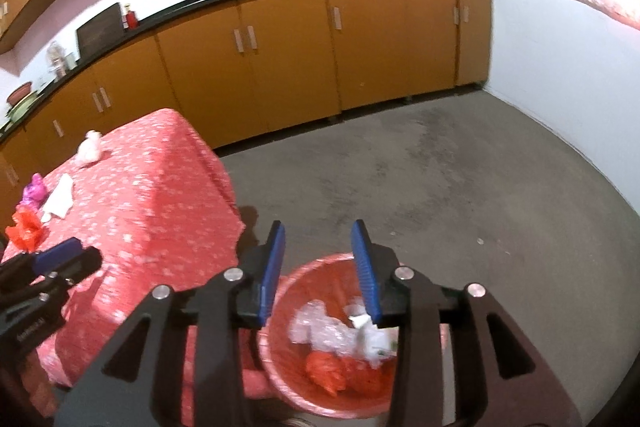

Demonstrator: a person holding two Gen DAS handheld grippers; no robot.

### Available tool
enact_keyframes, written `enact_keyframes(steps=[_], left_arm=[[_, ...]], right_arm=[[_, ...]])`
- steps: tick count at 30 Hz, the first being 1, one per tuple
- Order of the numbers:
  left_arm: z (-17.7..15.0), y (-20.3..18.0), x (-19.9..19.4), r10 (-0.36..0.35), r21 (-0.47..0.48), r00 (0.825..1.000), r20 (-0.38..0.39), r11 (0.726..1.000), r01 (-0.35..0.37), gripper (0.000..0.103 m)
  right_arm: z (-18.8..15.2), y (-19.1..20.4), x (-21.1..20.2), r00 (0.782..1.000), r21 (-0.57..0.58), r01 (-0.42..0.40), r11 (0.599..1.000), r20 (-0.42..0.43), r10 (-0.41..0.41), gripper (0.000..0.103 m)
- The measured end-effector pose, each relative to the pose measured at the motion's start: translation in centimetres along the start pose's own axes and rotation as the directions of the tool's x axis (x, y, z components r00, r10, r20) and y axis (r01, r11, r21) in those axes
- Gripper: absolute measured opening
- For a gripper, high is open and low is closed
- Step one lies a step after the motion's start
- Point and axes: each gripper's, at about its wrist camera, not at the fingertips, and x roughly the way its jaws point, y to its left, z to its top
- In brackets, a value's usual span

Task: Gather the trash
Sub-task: 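Return to the table and grasp the red bags with the left tool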

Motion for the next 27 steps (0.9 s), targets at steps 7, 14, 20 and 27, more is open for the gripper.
enact_keyframes(steps=[7,14,20,27], left_arm=[[-0.8,10.5,-4.9,0.213,-0.104,0.975,0.061,0.973,-0.206,0.053],[-1.9,22.0,-7.6,0.450,-0.279,0.893,0.030,0.861,-0.424,0.057],[-2.8,26.3,-6.2,0.435,-0.330,0.900,-0.030,0.846,-0.419,0.058],[-2.8,28.3,-3.4,0.356,-0.356,0.930,-0.086,0.861,-0.363,0.044]], right_arm=[[1.6,8.0,0.4,0.993,-0.099,-0.117,0.988,0.003,0.118,0.036],[2.5,16.7,1.2,0.973,-0.168,-0.230,0.959,-0.010,0.231,0.036],[2.5,23.7,1.5,0.954,-0.227,-0.295,0.928,-0.017,0.299,0.036],[1.8,28.6,2.3,0.950,-0.293,-0.306,0.906,-0.039,0.308,0.036]])
